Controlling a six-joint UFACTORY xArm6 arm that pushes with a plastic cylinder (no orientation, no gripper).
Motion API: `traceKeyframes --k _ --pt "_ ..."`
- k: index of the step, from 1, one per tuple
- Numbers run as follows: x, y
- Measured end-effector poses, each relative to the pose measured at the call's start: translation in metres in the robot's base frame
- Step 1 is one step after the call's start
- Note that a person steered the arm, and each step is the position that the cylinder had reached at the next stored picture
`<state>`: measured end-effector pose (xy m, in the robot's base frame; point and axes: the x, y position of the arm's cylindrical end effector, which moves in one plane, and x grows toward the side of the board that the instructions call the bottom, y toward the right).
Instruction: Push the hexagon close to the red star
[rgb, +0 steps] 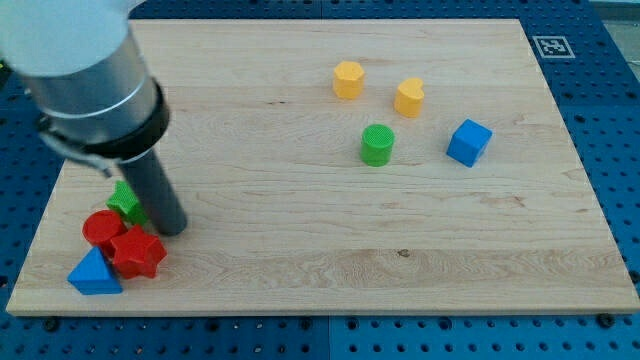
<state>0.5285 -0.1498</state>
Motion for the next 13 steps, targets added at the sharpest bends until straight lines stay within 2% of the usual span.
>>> traceKeyframes --k 1,3,4,5,7,9,11,13 --pt "-0.074 0.03" --pt "-0.265 0.075" --pt "-0.302 0.148" --pt "-0.28 0.211" --pt "-0.198 0.195" --pt "-0.152 0.186" --pt "-0.175 0.208" --pt "-0.175 0.154"
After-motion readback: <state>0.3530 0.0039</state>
